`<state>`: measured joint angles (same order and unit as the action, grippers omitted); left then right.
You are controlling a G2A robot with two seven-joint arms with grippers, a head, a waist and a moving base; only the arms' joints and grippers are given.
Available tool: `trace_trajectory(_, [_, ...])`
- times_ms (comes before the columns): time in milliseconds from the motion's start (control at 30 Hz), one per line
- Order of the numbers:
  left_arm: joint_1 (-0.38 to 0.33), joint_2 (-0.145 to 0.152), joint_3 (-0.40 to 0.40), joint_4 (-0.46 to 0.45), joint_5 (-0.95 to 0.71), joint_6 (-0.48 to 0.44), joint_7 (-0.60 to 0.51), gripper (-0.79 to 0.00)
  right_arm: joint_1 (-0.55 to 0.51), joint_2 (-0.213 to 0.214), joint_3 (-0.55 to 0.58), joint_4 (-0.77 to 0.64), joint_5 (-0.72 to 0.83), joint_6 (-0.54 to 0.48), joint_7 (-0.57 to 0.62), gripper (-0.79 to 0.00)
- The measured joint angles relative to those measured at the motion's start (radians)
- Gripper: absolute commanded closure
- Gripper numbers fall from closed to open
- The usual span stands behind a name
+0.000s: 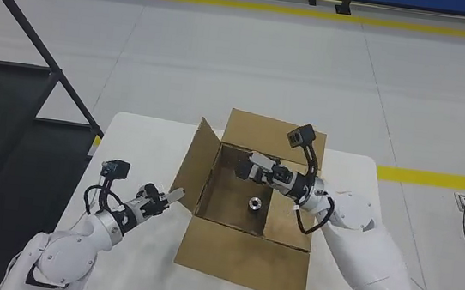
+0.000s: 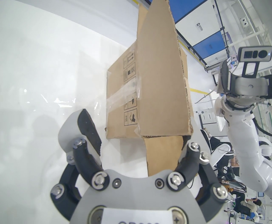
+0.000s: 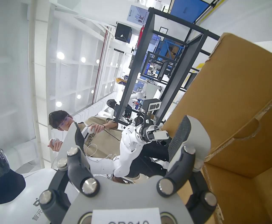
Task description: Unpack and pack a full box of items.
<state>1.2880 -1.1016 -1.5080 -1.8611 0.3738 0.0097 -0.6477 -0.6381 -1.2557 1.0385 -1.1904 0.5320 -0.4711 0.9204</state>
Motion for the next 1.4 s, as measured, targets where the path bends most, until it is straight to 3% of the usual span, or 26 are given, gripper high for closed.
trace_trajectory(233, [0.015,0.011,-0.091,0.063,-0.059,-0.002,-0.038,-0.785,-0.088,0.039,0.126,-0.043,-0.039,0.011,0.033,-0.785])
trace_trajectory(367, [0.01,0.014,-0.098,0.102,-0.05,0.007,-0.06,-0.785,-0.115,0.05,0.17,-0.045,-0.034,0.012,0.038,-0.785])
trace_trajectory(733, [-0.036,0.018,-0.034,0.212,-0.015,0.01,-0.126,-0.785,-0.179,0.075,0.269,-0.099,0.001,0.004,0.08,-0.785])
trace_trajectory(1233, [-0.104,0.017,0.034,0.328,-0.005,0.022,-0.142,-0.785,-0.214,0.087,0.298,-0.124,-0.01,0.008,0.088,-0.785])
trace_trajectory(1400, [-0.11,0.017,0.045,0.327,-0.009,0.017,-0.137,-0.785,-0.224,0.093,0.328,-0.108,-0.186,0.009,-0.104,-0.785])
